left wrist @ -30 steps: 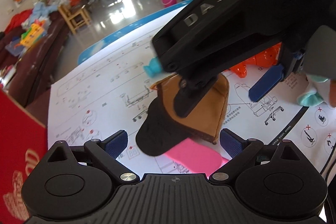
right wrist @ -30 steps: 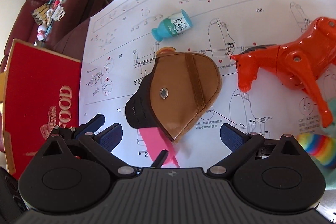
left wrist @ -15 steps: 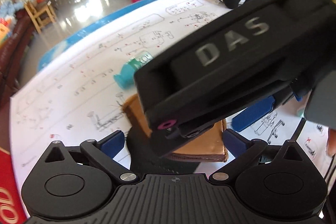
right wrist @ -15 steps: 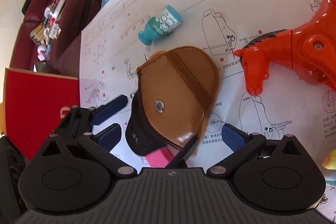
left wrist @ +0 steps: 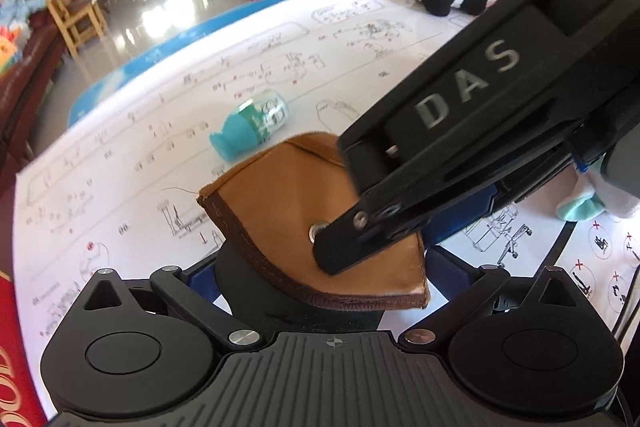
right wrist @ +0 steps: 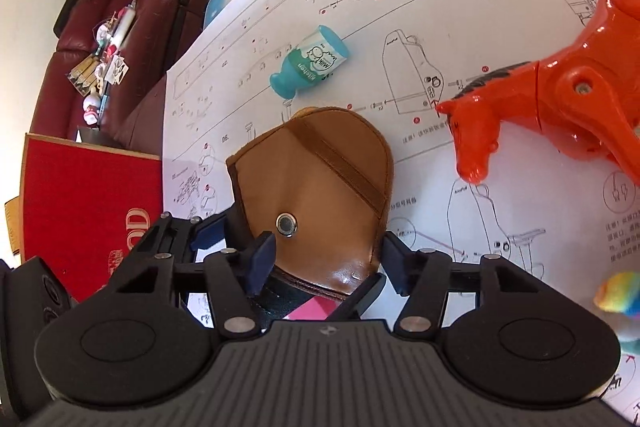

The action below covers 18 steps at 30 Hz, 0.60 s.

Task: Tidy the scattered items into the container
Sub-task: 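Close the left gripper on the brown hat while the right gripper grips its brim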

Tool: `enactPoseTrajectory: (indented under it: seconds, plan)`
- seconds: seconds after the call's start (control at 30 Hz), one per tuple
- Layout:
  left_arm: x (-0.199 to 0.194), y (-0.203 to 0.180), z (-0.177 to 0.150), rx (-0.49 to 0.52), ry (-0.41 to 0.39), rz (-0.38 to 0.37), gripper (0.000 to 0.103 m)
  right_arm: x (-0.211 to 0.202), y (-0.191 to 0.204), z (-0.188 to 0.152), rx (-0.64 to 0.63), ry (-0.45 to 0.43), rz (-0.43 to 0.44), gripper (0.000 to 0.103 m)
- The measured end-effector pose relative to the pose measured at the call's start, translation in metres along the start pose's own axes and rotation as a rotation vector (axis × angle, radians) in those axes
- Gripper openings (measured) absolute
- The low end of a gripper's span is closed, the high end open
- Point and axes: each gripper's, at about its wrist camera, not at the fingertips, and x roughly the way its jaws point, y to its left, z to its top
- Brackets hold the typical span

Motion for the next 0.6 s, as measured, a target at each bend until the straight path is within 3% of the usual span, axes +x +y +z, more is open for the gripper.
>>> enactPoseTrajectory:
  seconds: [0.13,0.2,0.23,0.27,0.5,0.6]
  plan:
    - [-0.014,-0.009,0.0,0.018,-0.042,-0.012,0.096,-0.001,0.001,-0.006,-0.006,0.003,-0.012,0.083]
    - [-0.017,-0.016,-0.002,0.036,-0.062,0.024,0.088,-0.001,-0.002,-0.01,-0.003,0.002,-0.002,0.087]
    - [-0.016,-0.02,-0.002,0.04,-0.058,0.048,0.085,-0.001,-0.003,-0.011,0.006,0.005,-0.006,0.088]
    - [-0.014,-0.023,-0.002,0.036,-0.052,0.066,0.075,-0.001,-0.005,-0.012,0.014,0.004,-0.01,0.089]
    - [-0.027,-0.017,0.012,-0.104,-0.068,0.028,0.05,-0.01,-0.018,-0.021,0.063,-0.005,-0.009,0.093]
    - [-0.037,-0.029,0.008,-0.094,-0.082,0.053,0.046,-0.015,-0.024,-0.023,0.091,-0.007,0.008,0.093]
